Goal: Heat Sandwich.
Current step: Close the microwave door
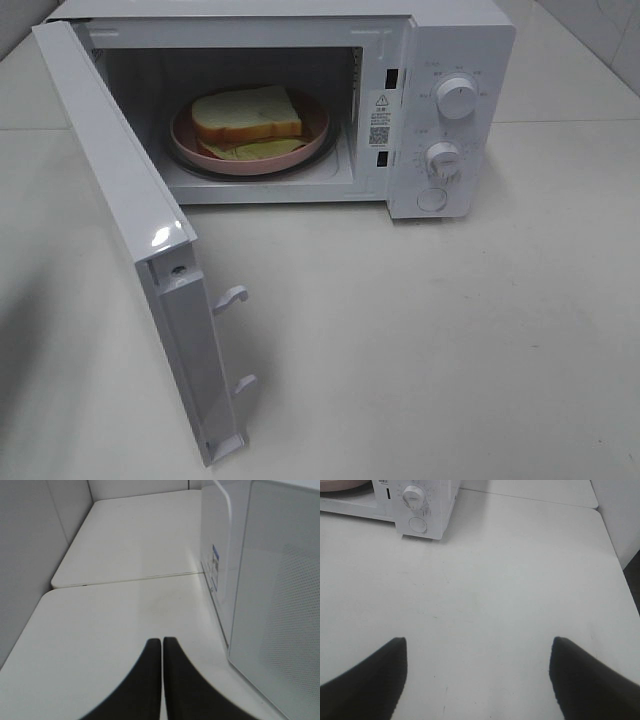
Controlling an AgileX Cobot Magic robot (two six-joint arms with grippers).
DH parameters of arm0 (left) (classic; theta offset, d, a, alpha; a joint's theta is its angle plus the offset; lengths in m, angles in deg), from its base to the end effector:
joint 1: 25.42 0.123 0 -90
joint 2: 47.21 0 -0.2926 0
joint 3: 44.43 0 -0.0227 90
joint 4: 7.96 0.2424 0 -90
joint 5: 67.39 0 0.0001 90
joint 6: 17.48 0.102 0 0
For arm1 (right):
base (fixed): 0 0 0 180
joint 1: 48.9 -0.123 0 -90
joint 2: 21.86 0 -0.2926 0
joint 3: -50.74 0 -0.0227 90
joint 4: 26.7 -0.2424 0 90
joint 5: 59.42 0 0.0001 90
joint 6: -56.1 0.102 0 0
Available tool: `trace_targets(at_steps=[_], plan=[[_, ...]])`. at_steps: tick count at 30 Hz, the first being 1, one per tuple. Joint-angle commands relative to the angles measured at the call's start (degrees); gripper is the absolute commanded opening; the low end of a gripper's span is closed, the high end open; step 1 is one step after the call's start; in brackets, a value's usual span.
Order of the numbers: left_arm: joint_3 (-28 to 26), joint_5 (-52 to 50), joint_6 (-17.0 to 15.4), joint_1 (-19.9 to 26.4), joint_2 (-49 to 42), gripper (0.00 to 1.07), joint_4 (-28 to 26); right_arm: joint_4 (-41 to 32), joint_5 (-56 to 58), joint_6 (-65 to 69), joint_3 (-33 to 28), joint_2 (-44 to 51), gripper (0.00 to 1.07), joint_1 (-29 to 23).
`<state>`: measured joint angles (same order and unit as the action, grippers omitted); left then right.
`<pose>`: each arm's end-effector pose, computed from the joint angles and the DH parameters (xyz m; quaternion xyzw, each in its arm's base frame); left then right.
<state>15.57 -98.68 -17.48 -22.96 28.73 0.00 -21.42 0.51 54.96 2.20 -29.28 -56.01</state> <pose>0.2122 0.0018 0.2222 0.0520 0.7909 0.0208 0.6094 -0.0094 -0.0094 0.2710 -0.0593 0.8446 -0.0184 0.5318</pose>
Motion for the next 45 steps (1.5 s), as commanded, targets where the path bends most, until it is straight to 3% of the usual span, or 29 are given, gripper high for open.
trace_targets(at_steps=[1,3,7,11,12,15,20,30,45], plan=[[0.1,-8.0,-5.3,0.0,4.6,0.0,5.7,0.3,-0.6,0.5,-0.1,1.5,0.76,0.3],[0.1,-12.8,-8.5,0.0,8.4,0.0,11.3,0.3,-0.6,0.5,-0.1,1.5,0.76,0.3],[-0.7,-19.1,-10.3,0.0,12.9,0.0,16.7,0.3,-0.6,0.5,-0.1,1.5,0.76,0.3],[-2.1,-20.4,-12.3,0.0,15.2,0.0,19.3,0.3,-0.6,0.5,-0.1,1.5,0.76,0.3],[-3.0,-20.5,-13.9,-0.7,16.2,0.0,19.9,0.3,-0.6,0.5,-0.1,1.5,0.76,0.3],[-4.5,-21.3,-14.0,-4.0,18.3,0.0,20.7,0.3,-0.6,0.5,-0.1,1.5,0.76,0.3],[-5.3,-21.3,-12.5,-8.6,20.4,0.0,19.5,0.3,-0.6,0.5,-0.1,1.5,0.76,0.3],[-6.2,-21.5,-12.4,-14.8,22.1,0.0,14.2,0.3,-0.6,0.5,-0.1,1.5,0.76,0.3],[-11.2,-21.0,-12.6,-24.3,26.5,0.0,10.9,0.3,-0.6,0.5,-0.1,1.5,0.76,0.3]])
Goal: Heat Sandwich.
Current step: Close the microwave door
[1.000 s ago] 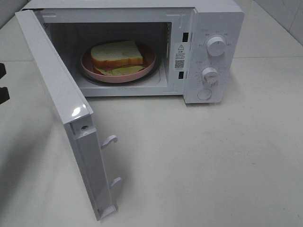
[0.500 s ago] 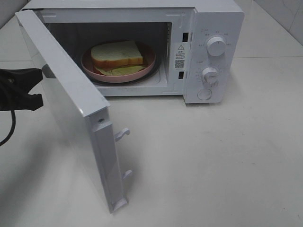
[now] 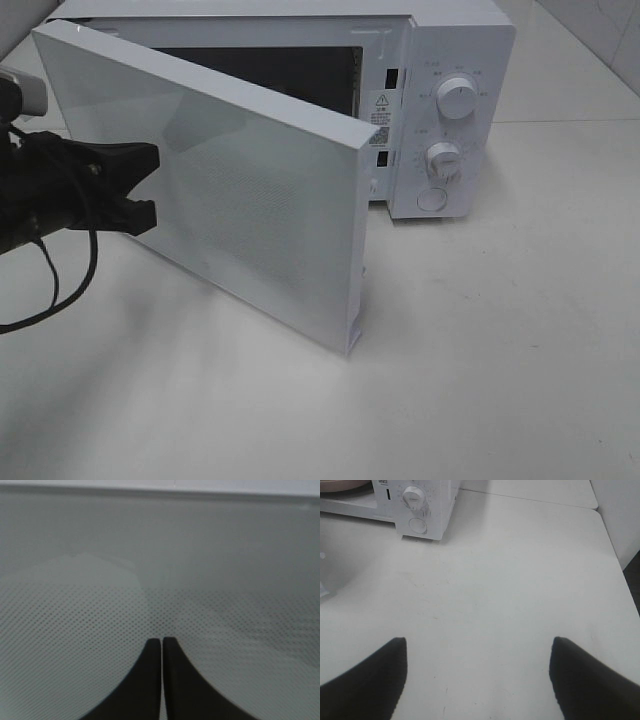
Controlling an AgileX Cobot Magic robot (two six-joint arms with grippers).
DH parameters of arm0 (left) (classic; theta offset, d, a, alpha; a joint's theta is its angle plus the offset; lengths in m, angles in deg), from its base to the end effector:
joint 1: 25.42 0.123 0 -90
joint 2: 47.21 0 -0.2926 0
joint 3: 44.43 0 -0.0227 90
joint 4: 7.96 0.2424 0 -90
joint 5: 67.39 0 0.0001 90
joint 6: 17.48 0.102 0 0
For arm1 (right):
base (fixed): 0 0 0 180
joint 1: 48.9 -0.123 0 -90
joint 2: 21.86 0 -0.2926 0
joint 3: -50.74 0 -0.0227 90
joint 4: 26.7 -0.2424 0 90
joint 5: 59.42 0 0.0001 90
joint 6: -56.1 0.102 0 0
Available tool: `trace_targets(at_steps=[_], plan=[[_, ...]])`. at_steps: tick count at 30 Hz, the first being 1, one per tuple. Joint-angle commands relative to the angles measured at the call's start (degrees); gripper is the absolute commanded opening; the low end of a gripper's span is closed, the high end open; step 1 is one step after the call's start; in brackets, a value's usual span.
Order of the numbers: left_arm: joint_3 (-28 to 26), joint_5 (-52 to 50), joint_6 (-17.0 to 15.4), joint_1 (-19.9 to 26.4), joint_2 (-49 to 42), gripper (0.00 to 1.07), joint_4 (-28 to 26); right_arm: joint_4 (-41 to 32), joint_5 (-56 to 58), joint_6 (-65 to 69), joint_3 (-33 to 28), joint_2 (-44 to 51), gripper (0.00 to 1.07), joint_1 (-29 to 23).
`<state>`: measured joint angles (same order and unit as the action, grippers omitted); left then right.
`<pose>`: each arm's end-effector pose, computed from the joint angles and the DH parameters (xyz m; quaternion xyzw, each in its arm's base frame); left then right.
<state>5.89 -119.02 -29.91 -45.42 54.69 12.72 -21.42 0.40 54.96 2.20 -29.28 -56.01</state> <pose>0.2620 -0.1254 0.1842 0.2252 0.7436 -0.2111 0.5931 -0.0093 -0.0093 0.2711 -0.0593 0.8440 -0.0183 0.5327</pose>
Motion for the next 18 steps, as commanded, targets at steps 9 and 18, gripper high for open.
trace_targets(at_steps=[9,18], plan=[[-6.8,0.3,0.1,-7.6,4.7,0.0,-5.9,0.3,-0.5,0.5,-0.1,1.5,0.76,0.3],[-15.7,2.8,0.3,-13.1,9.7,0.0,-9.5,0.3,-0.5,0.5,-0.1,1.5,0.76,0.3]])
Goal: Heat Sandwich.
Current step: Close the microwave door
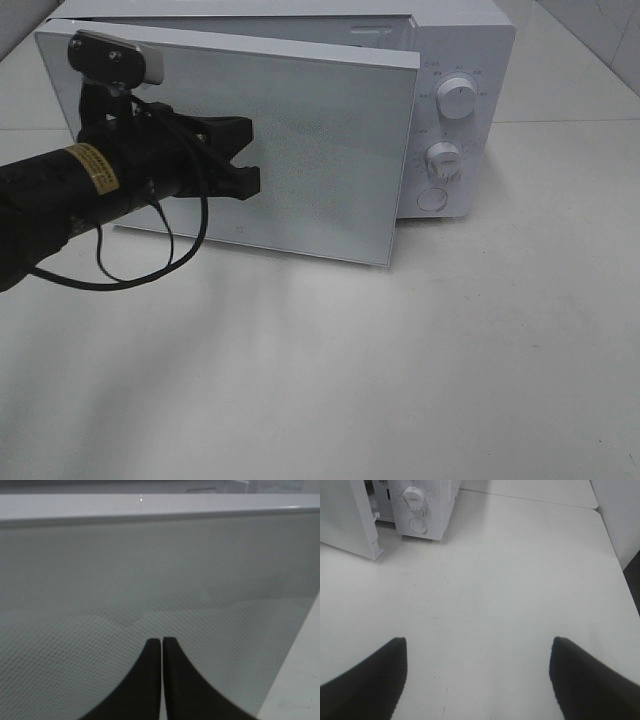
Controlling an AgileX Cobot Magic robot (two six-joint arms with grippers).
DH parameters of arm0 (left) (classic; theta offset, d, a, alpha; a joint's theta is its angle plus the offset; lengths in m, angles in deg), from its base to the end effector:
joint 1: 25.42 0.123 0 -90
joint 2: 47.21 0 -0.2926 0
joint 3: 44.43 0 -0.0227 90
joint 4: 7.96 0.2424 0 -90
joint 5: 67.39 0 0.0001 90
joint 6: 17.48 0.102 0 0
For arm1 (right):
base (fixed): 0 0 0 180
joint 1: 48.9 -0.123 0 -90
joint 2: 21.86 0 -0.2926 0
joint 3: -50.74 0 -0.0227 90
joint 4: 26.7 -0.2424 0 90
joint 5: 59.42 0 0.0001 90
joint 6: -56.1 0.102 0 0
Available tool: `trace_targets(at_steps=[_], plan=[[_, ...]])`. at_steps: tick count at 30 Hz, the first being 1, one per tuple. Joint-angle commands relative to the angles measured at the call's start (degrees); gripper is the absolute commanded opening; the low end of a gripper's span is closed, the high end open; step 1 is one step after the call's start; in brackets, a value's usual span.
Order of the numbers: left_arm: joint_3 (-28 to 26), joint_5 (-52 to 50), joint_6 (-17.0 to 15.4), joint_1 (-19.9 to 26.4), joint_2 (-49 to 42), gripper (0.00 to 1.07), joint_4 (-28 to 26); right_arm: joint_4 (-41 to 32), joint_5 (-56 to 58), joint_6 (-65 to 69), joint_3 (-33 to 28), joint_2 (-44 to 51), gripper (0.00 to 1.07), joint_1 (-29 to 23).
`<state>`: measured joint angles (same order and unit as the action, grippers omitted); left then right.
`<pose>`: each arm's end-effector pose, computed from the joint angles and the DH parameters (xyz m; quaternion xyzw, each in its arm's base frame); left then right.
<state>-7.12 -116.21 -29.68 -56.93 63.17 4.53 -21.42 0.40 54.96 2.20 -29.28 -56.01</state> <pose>0.2896 -0.1970 0.1878 0.2328 0.7264 -0.2551 0.5942 -0.0093 -0.0093 0.2711 -0.0593 0.8440 -0.0183 0.5327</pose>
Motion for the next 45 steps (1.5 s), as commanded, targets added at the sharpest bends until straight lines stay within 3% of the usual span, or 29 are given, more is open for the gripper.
trace_targets(at_steps=[1,14,23,34,40,45], plan=[[-2.7,0.0,0.1,-1.5,1.3,0.0,-1.3,0.3,-0.5,0.5,-0.1,1.5,0.76,0.3],[-17.6,5.7,0.7,-7.3,9.3,0.0,-2.9,0.3,-0.5,0.5,-0.1,1.5,0.76,0.3],[-26.3,12.1,2.4,-7.6,12.7,0.0,-4.6,0.3,-0.5,0.5,-0.1,1.5,0.76,0.3],[-30.5,12.7,2.9,-7.6,15.9,0.0,-9.1,0.3,-0.5,0.5,-0.1,1.5,0.76,0.3],[-32.4,13.0,5.5,-7.4,17.6,0.0,-10.5,0.3,-0.5,0.5,-0.1,1.5,0.76,0.3],[-35.3,13.3,5.5,-7.3,19.5,0.0,-12.5,0.3,-0.5,0.5,-0.1,1.5,0.76,0.3]])
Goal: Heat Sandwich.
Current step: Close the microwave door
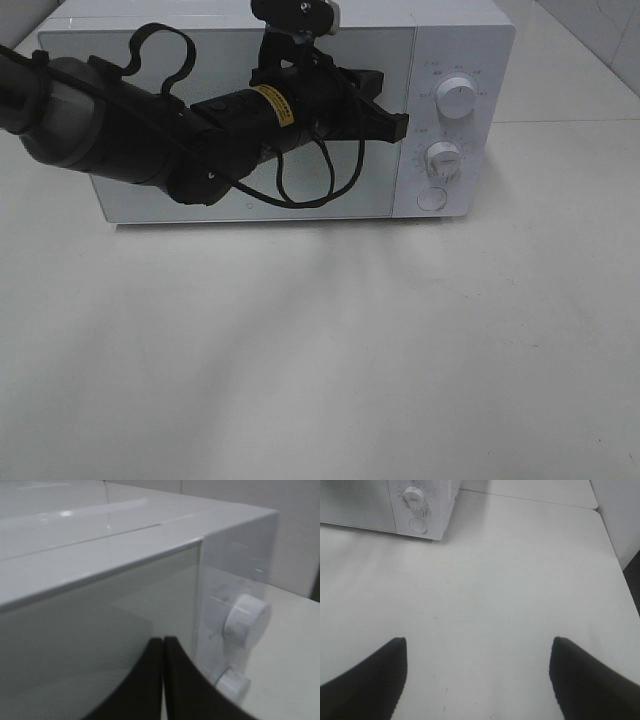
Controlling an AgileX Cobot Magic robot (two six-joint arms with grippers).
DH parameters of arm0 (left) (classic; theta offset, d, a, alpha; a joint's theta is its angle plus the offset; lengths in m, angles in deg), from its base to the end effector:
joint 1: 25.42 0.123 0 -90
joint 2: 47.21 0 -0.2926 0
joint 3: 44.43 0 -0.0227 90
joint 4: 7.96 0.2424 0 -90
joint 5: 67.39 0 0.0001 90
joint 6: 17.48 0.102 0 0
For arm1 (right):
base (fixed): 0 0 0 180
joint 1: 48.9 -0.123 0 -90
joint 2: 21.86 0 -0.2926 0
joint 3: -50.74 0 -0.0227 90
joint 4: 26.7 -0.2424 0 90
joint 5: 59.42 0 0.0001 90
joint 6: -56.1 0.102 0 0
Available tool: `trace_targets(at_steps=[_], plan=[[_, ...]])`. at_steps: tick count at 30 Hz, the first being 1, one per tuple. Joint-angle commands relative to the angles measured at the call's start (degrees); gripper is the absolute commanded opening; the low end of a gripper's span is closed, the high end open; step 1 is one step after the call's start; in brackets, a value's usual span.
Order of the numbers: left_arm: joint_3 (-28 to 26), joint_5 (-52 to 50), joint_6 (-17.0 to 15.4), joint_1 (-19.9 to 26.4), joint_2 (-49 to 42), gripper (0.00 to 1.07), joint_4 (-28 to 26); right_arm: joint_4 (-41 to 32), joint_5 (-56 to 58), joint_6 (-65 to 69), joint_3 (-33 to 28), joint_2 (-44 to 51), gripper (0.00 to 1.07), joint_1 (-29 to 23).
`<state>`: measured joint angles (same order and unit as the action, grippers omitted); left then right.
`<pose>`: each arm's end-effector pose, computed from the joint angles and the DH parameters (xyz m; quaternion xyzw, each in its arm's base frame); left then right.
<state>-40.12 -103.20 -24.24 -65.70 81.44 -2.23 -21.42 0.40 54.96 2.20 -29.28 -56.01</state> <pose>0.3598 -0.3127 0.1899 0.2636 0.7027 -0.2592 0.6079 -0.0093 -0.0093 0.2711 -0.0593 0.8440 -0.0183 0.5327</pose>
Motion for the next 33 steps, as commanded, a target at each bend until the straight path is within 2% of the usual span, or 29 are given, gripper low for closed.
trace_targets(at_steps=[1,17,27,31,33], plan=[[-2.8,0.6,0.1,1.4,1.3,0.0,-5.7,0.3,-0.5,0.5,-0.1,1.5,0.76,0.3],[-3.2,1.5,0.0,1.4,1.3,0.0,-5.0,0.3,-0.5,0.5,-0.1,1.5,0.76,0.3],[-3.0,5.7,-0.1,1.1,-0.6,0.0,-4.2,0.3,-0.5,0.5,-0.1,1.5,0.76,0.3],[-0.9,5.8,-0.1,0.8,-1.8,0.0,-4.2,0.3,-0.5,0.5,-0.1,1.5,0.76,0.3],[1.9,5.5,-0.1,0.3,-3.6,0.0,-4.2,0.3,-0.5,0.5,-0.1,1.5,0.76,0.3]])
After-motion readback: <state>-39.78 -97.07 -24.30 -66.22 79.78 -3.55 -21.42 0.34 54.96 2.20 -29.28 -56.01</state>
